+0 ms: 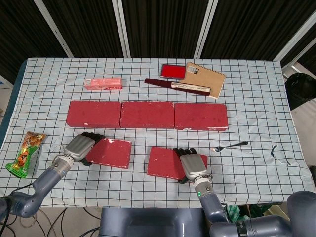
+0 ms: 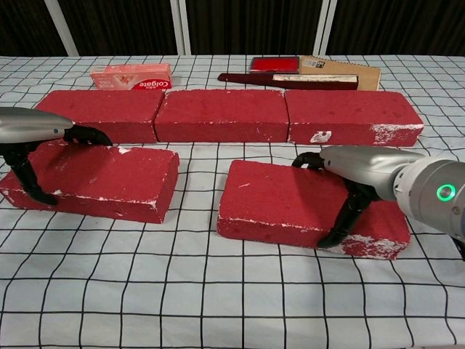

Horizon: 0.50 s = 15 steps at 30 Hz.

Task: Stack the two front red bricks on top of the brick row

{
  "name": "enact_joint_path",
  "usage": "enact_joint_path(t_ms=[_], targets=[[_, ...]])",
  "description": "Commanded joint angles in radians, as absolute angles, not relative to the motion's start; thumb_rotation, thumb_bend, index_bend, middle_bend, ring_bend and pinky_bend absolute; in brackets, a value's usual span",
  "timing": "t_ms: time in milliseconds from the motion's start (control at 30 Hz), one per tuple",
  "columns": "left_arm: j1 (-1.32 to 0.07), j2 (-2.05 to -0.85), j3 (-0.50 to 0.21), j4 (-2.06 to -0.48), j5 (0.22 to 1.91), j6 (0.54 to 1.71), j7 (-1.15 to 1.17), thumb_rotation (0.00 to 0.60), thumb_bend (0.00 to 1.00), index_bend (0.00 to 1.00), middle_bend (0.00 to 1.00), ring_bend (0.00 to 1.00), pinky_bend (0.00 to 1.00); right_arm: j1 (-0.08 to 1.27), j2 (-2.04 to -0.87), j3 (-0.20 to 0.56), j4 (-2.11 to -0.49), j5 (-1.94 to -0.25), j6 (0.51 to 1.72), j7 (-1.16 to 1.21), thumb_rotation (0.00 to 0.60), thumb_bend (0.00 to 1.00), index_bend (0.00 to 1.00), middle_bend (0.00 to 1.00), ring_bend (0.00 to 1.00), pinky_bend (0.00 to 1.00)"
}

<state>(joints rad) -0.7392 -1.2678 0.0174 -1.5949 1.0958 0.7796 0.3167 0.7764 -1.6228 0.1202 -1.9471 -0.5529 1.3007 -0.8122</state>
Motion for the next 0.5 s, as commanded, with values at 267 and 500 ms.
enact_joint_path(t_ms=[267,500], targets=[[-0.734,-1.264,0.019,-1.598,1.098,0.785,0.317,0.600,0.23,0.18,0.23,0.14,0.22,0.780,-1.630,0.113,-1.936,-0.548,1.295,-0.823,0.600,0.15,0.14,0.24,0.19,0.09],[-0.737,-1.264,0.018,-1.594,1.100,0.777,0.314,0.600,0.23,0.18,0.23,0.14,0.21,0.781,-1.634,0.118,-1.930,-0.544,1.293,-0.823,0.600,0.15,0.14,0.24,0.19,0.09]])
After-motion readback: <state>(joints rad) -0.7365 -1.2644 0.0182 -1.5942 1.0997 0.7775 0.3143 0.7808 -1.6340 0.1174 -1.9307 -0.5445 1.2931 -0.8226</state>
